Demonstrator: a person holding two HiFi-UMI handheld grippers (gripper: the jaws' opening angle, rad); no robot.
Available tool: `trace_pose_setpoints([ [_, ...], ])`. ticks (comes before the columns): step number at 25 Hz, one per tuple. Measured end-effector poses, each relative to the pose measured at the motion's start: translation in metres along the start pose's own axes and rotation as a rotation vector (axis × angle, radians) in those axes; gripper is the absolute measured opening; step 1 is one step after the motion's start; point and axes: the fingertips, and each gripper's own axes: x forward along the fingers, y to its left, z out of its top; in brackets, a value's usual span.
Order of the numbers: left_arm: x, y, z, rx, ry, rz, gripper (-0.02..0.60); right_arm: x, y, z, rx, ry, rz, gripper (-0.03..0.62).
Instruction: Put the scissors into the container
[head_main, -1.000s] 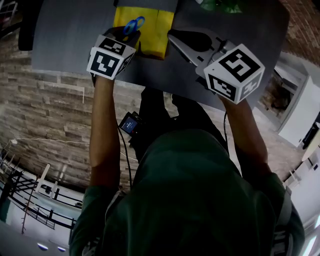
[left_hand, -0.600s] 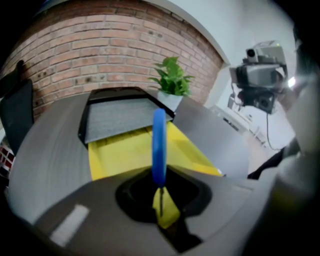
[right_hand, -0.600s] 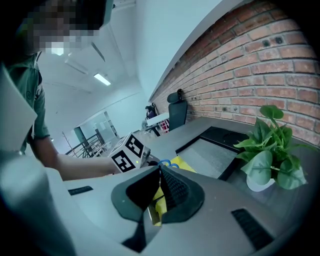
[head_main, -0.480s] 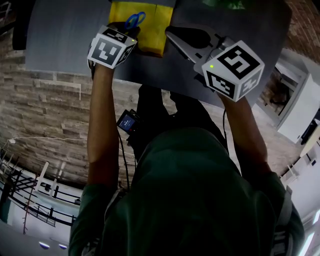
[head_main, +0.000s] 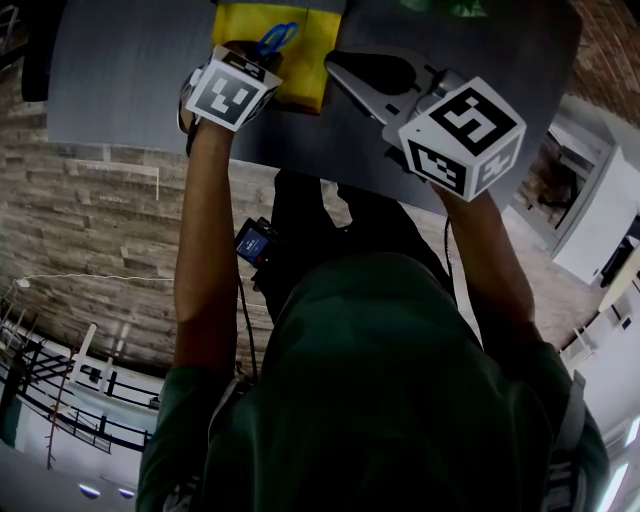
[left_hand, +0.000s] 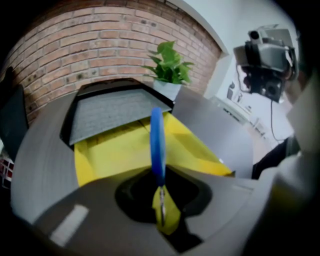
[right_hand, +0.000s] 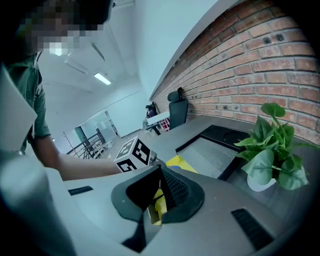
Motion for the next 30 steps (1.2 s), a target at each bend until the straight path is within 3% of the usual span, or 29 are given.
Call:
trace_pose_setpoints([
  [6, -0.002, 0.001, -0.001, 0.025, 0.001, 0.021, 0.043, -0.004, 0.001, 0.001, -0.002, -0.001, -0.001, 0.007],
  [14, -0.024, 0.005, 0.017, 0.012, -0.078, 0.039, 0.077, -0.007, 0.005, 0.009, -0.017, -0.010, 0.012, 0.008],
  [25, -0.079, 0.000, 0.037, 0.057, -0.120, 0.132, 0.081, -0.025, 0.016, 0.026, -0.057, -0.047, 0.029, 0.007],
  [30, -0.119, -0.012, 0.057, 0.088, -0.180, 0.194, 0.081, -0.042, 0.024, 0.036, -0.085, -0.081, 0.030, 0.008],
])
